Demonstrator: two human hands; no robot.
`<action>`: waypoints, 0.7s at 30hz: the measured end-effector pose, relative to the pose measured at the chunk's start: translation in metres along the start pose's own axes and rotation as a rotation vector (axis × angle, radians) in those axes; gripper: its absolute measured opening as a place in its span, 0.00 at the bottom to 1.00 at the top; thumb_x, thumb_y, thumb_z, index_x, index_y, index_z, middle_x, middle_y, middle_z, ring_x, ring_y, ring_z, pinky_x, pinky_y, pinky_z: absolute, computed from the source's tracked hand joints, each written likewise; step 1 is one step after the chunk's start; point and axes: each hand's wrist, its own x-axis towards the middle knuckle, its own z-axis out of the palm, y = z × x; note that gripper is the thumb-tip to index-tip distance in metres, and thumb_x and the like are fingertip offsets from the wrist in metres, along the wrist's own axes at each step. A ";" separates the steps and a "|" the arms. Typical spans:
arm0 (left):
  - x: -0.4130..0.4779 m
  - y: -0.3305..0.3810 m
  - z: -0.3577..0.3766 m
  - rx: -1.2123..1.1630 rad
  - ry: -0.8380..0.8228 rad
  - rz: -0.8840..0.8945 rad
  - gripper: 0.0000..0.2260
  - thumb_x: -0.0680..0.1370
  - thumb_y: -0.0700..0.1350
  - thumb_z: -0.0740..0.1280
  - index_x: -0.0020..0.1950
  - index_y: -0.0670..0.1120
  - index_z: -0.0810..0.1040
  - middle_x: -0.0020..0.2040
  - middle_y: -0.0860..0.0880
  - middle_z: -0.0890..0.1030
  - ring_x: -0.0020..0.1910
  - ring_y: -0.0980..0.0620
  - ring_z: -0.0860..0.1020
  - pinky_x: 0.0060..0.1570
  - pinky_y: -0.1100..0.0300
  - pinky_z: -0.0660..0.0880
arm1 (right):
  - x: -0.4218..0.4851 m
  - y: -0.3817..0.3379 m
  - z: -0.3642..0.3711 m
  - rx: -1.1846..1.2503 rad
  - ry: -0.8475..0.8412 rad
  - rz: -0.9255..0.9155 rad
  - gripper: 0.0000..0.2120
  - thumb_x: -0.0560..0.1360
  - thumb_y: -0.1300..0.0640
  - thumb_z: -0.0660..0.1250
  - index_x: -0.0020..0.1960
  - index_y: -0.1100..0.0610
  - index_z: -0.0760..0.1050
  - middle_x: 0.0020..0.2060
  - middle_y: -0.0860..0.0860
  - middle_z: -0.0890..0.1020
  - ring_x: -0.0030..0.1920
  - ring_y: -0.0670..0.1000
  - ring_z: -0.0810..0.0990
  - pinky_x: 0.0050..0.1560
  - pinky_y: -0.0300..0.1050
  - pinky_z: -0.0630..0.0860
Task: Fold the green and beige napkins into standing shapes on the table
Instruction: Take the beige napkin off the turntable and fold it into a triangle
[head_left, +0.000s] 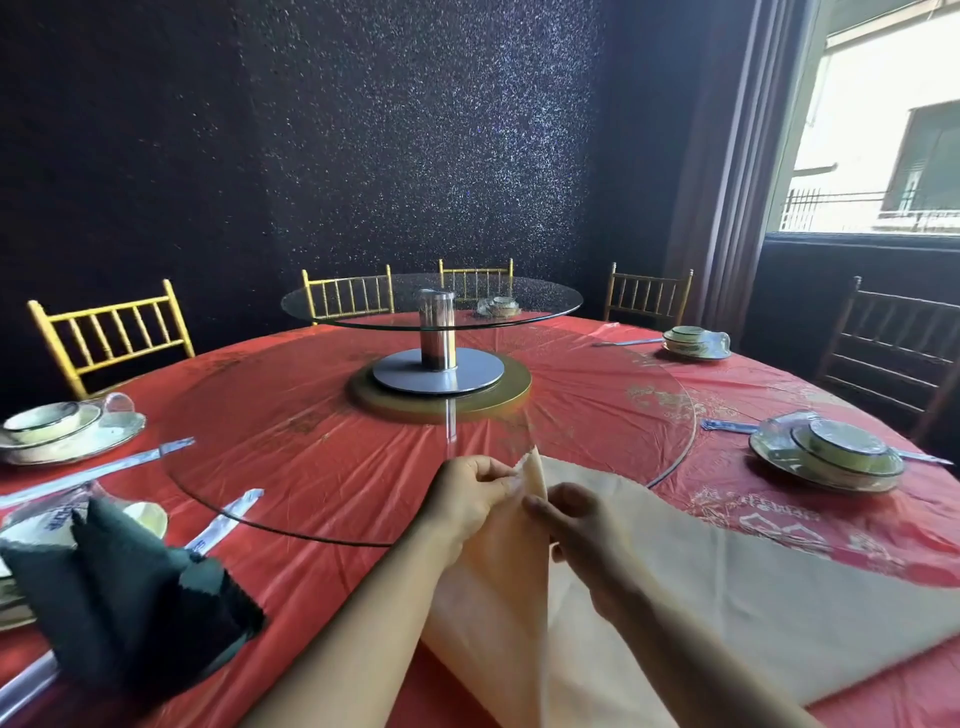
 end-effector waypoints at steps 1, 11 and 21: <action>0.006 0.000 0.001 -0.009 0.037 -0.015 0.07 0.73 0.37 0.69 0.37 0.44 0.77 0.35 0.46 0.79 0.36 0.49 0.76 0.42 0.57 0.74 | 0.010 0.000 0.000 -0.032 0.016 -0.001 0.10 0.75 0.59 0.67 0.35 0.58 0.72 0.28 0.50 0.73 0.28 0.44 0.69 0.25 0.33 0.65; 0.057 -0.031 0.009 0.725 0.063 -0.018 0.14 0.75 0.45 0.68 0.59 0.44 0.76 0.54 0.46 0.80 0.54 0.45 0.78 0.50 0.58 0.72 | 0.102 0.012 -0.012 -0.547 0.091 0.035 0.06 0.70 0.57 0.71 0.39 0.60 0.79 0.31 0.53 0.77 0.34 0.52 0.76 0.28 0.37 0.66; 0.056 -0.043 0.014 1.015 0.134 0.074 0.14 0.76 0.46 0.64 0.62 0.49 0.71 0.62 0.47 0.72 0.62 0.46 0.71 0.59 0.55 0.70 | 0.129 0.035 -0.011 -0.838 0.130 0.088 0.10 0.70 0.50 0.69 0.49 0.53 0.80 0.50 0.56 0.83 0.54 0.58 0.79 0.53 0.48 0.72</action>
